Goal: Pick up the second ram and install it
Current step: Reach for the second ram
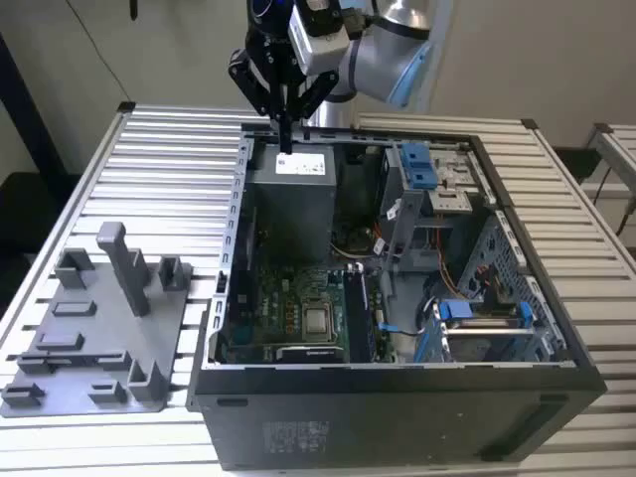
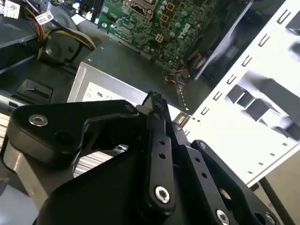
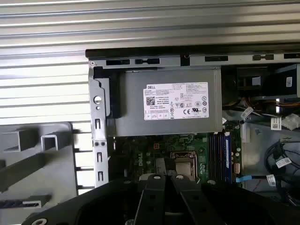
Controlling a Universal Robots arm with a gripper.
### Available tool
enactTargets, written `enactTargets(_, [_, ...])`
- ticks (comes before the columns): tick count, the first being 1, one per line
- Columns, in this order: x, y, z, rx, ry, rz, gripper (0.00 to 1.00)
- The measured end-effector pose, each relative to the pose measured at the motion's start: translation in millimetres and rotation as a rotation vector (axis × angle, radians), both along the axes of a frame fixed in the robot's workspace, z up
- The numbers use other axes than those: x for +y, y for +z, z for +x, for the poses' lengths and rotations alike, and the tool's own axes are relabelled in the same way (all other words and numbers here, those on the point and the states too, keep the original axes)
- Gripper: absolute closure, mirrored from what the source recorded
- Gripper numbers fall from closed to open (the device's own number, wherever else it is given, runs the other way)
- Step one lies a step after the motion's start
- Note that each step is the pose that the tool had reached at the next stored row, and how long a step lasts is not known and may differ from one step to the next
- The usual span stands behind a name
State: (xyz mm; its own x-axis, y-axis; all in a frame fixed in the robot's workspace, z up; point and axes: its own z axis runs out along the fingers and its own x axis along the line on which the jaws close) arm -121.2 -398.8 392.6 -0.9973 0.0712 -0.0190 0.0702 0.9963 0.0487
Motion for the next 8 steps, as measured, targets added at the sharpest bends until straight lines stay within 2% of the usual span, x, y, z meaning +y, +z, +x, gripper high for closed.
enactTargets(8, [0.0,0.0,-0.5,0.0,0.0,0.0,0.89])
